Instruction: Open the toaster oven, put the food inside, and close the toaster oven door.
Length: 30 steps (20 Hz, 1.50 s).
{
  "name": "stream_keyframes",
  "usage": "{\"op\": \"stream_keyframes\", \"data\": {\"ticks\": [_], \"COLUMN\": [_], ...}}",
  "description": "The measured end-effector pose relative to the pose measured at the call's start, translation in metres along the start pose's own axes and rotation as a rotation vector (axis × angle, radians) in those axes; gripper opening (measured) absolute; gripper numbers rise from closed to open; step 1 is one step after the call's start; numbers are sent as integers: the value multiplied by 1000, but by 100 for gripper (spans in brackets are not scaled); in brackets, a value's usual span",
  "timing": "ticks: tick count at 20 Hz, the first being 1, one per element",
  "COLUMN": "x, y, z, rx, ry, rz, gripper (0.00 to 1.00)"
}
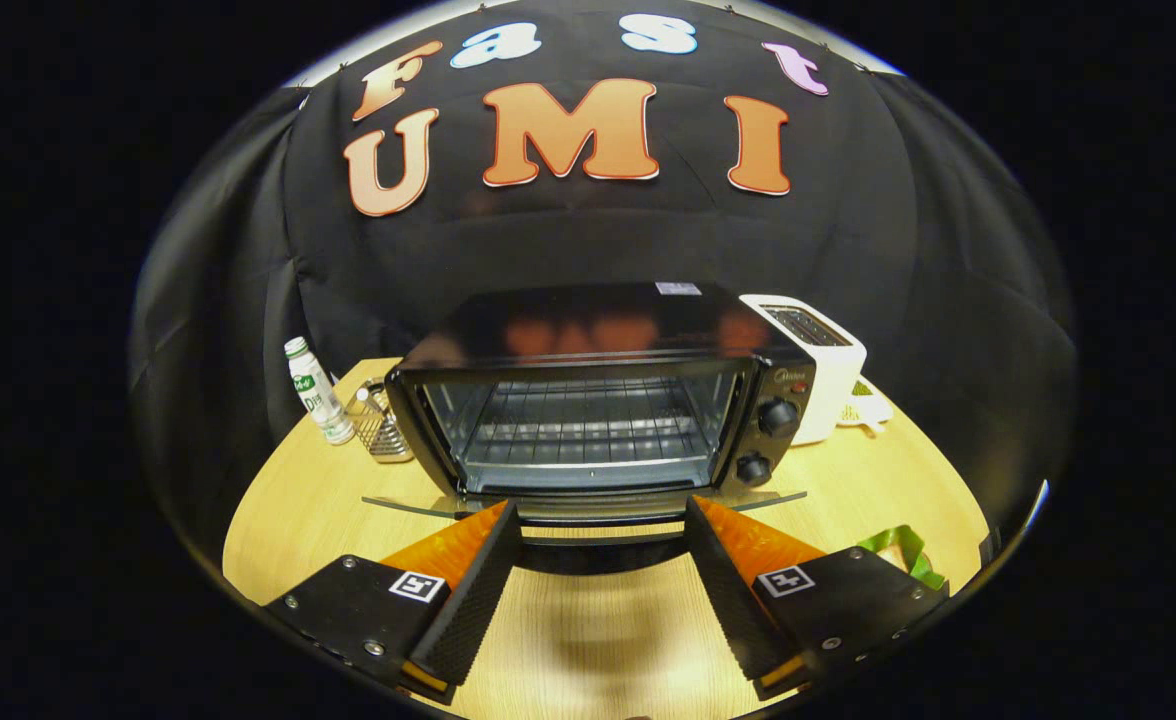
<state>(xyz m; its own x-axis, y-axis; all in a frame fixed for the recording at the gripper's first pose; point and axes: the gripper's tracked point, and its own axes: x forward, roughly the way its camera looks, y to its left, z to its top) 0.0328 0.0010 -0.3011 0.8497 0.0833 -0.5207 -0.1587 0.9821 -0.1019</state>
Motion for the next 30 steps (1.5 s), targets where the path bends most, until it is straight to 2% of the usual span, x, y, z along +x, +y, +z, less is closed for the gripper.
{"op": "stream_keyframes", "data": {"ticks": [7, 13, 18, 23, 30], "x": [-7, -5, 7, -4, -36], "y": [-4, -7, -9, -20, -65], "z": [-39, -100, -127, -122, -50], "rx": [1, 45, 45, 43, 54], "ry": [71, 177, 245, 285, 250], "rz": [1, -2, -6, -7, 84], "gripper": [98, 99, 99, 99, 99]}}
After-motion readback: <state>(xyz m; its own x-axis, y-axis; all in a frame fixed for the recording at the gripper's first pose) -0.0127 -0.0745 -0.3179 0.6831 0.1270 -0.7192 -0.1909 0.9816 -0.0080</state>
